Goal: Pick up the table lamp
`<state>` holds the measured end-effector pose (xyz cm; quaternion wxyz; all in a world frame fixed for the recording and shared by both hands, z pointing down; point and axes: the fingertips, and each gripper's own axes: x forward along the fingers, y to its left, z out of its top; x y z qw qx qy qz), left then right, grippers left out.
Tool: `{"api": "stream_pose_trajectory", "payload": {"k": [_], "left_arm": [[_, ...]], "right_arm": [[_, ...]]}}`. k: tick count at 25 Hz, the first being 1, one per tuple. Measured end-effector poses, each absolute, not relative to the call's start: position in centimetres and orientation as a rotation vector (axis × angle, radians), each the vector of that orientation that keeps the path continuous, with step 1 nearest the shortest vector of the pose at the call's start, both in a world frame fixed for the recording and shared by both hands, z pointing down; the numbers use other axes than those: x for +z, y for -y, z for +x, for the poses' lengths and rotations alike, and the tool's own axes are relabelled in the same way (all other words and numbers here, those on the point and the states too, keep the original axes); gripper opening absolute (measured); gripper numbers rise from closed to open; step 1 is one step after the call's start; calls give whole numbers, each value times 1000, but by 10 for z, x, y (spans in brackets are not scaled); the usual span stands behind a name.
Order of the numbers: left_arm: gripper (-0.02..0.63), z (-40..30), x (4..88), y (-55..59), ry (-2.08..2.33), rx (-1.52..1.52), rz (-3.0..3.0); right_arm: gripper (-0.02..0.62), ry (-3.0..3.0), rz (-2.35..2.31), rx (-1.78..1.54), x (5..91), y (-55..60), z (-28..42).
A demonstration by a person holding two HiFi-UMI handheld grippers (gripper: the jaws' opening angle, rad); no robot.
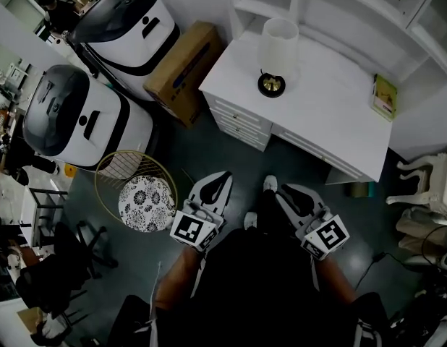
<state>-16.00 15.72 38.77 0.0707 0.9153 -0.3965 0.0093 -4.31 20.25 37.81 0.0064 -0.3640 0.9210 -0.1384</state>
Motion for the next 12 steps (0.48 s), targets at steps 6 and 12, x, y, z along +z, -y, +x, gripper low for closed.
{"api": "stream_pose_trajectory", "payload": {"k": [6, 12], "left_arm": [[18, -135, 385, -125, 1134, 35, 2793], [20, -106, 389, -77, 1090, 54, 2802]], "right_arm": [[92, -2879, -1155, -451, 381, -170, -26], [92, -2863, -1145, -477, 383, -124, -6]]}}
